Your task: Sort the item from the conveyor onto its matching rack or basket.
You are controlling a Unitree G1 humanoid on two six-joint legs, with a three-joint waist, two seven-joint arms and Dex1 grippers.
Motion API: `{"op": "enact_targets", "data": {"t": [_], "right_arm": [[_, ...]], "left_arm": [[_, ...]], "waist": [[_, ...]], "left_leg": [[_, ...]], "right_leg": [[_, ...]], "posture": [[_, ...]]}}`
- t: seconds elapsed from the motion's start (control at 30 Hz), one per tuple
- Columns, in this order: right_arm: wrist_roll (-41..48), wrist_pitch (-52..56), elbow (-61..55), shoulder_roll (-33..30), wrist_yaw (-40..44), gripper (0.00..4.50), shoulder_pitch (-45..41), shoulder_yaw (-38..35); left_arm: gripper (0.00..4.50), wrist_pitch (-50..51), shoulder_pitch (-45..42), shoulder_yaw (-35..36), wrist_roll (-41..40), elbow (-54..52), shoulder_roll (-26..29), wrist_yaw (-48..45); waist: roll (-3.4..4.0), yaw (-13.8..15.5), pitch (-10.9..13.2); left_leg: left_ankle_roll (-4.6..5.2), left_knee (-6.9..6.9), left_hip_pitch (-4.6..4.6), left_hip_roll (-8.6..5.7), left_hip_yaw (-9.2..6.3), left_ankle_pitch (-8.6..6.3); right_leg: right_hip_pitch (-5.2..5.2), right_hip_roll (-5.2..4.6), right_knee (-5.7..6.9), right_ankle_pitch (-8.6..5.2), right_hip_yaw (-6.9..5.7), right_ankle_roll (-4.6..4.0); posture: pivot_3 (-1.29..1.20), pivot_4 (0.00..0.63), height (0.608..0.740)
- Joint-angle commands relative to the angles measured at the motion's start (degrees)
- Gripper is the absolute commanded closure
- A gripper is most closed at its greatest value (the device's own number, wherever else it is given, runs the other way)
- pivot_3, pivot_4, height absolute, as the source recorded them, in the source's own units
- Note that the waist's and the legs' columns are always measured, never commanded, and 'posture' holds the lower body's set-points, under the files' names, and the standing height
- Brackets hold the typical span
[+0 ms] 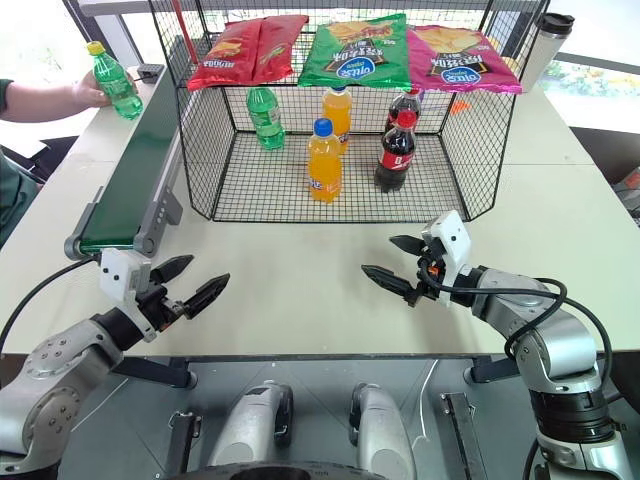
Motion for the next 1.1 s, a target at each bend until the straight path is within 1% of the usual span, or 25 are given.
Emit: {"op": "enact_targets", "data": {"t": [0.03,0.43,1.1], "right_arm": [[0.52,-0.99,-0.86,0.27,0.16,0.00,-0.99,-0.38],[-0.07,-2.26,0.69,0.30,0.71,0.00,-1.92,0.42],[-0.66,-2.30,0.15,1.09,0.07,0.00,-2.26,0.59]], "left_arm": [[0.01,-1.19,-0.69,1.20,-0.29,-2.02,0.19,0.32],[0.01,-1.56,-1.97,1.17,0.28,-1.49,-0.19,1.95],[0.01,-2.52,-3.57,0.68,1.78,-0.60,-0.45,2.99]], "waist": [[0.00,0.00,0.00],[0.00,0.01,0.00],[0.00,0.04,0.00]], "left_leg": [[0.01,0.00,0.00,0.00,0.00,0.00],[0.09,0.00,0.01,-0.01,0.01,0.05],[0.14,0.01,0.04,-0.01,0.00,0.09]], "right_leg": [[0.00,0.00,0.00,0.00,0.00,0.00],[0.01,0.01,0.02,0.01,0.00,-0.01],[0.02,0.01,0.09,0.02,0.00,-0.02]], "posture": [[0.00,0.150,0.740],[0.00,0.150,0.740],[0.00,0.150,0.740]]}}
